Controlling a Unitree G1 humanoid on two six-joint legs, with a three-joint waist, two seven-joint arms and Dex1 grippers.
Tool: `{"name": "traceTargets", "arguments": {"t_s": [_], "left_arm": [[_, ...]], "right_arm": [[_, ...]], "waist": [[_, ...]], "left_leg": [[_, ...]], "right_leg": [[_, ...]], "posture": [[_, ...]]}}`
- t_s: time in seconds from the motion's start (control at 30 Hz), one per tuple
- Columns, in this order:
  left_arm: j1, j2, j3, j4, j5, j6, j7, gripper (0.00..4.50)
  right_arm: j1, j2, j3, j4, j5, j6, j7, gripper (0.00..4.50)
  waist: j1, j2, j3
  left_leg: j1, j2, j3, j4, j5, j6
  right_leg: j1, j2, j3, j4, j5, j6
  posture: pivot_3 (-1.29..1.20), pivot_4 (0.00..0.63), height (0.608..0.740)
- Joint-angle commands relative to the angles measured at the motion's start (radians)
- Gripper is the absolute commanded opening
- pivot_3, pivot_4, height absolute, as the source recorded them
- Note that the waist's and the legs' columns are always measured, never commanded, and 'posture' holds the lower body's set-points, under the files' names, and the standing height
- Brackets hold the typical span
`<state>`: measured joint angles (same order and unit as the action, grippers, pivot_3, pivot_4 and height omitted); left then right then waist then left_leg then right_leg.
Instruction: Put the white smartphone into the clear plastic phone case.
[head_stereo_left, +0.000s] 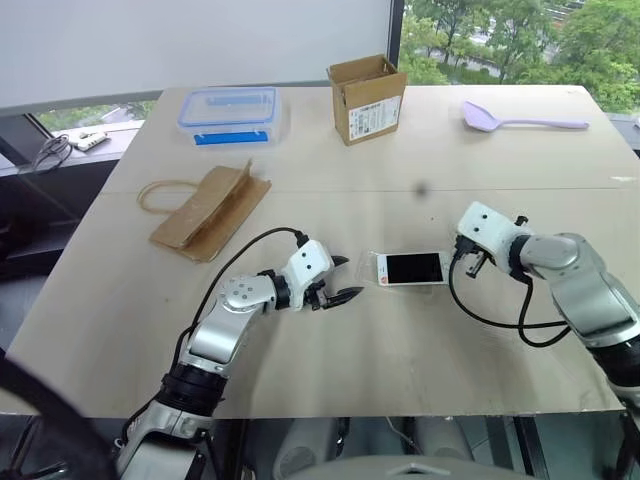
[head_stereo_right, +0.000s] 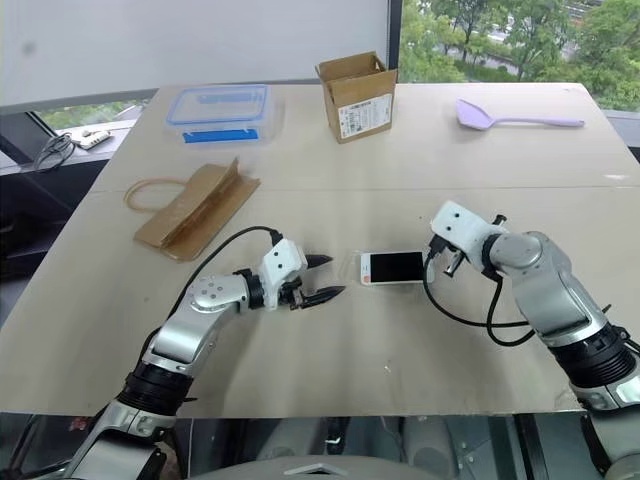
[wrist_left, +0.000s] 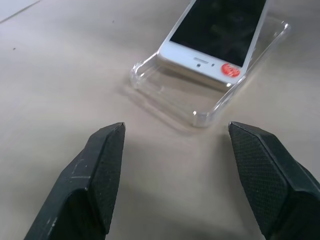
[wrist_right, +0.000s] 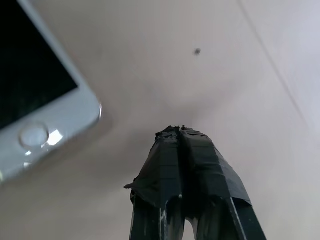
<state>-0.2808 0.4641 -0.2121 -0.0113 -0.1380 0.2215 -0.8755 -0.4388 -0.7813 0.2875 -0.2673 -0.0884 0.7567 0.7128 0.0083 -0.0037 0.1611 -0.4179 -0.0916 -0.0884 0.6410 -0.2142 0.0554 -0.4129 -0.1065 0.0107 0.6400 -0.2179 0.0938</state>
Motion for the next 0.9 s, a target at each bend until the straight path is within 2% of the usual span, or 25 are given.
{"name": "traceTargets", "arguments": {"t_s": [0.03,0.37,0.9], "left_arm": [[0.005,-0.001,-0.007,-0.012,0.006,-0.008,0.003,3.36],[0.018,-0.016,-0.041,-0.018,0.01,-0.013,-0.006,3.36],[0.022,-0.031,-0.055,-0.015,0.004,-0.001,-0.009,3.36]], "right_arm": [[0.021,-0.01,-0.014,-0.079,0.032,-0.023,0.05,0.02],[0.089,-0.039,-0.025,-0.243,0.085,0.019,0.122,0.02],[0.118,-0.053,-0.012,-0.358,0.159,0.069,0.17,0.02]], "waist": [[0.002,0.0,0.0],[0.006,0.0,0.0],[0.007,0.0,0.0]], "left_leg": [[0.0,0.0,0.0,0.0,0.0,0.0],[0.0,0.0,0.0,0.0,0.0,0.0],[0.0,0.0,0.0,0.0,0.0,0.0]], "right_leg": [[0.0,0.0,0.0,0.0,0.0,0.0],[0.0,0.0,0.0,-0.001,0.0,0.0],[0.0,-0.001,0.0,-0.001,0.0,0.0]], "posture": [[0.0,0.15,0.74],[0.0,0.15,0.74],[0.0,0.15,0.74]]}}
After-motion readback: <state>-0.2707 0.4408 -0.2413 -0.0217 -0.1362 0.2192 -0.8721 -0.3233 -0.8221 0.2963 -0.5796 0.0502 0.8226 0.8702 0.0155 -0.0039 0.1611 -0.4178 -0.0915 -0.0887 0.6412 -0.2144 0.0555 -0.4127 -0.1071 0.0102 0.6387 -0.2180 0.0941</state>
